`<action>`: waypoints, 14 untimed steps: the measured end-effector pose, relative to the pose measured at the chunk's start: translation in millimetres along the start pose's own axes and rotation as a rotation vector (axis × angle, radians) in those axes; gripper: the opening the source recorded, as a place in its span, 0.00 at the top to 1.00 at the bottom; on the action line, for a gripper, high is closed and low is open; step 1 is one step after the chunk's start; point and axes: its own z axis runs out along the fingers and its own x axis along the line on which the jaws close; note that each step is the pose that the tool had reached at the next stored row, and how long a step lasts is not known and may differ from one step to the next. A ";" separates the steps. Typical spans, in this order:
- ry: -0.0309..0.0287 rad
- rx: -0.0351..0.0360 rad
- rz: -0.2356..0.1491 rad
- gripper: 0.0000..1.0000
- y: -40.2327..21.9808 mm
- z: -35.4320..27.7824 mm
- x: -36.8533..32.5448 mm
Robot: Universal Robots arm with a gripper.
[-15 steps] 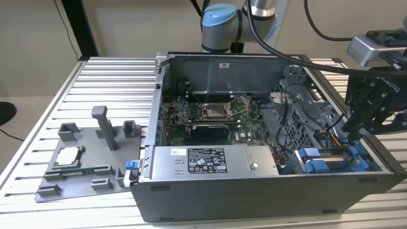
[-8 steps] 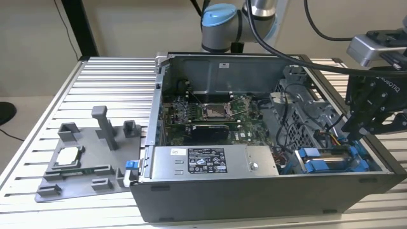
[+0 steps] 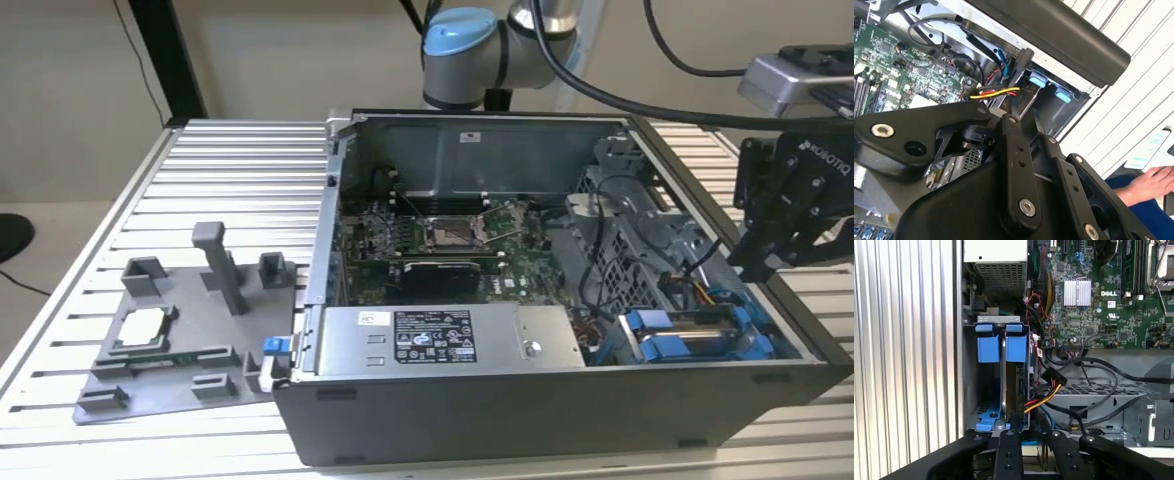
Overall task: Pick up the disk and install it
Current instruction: 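Insert the second disk wire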
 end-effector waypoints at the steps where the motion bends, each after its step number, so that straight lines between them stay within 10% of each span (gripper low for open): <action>1: 0.0044 -0.0001 0.000 0.00 -1.3 -0.8 -0.9; 14: 0.0160 -0.0044 0.000 0.00 -25.5 -3.7 -16.4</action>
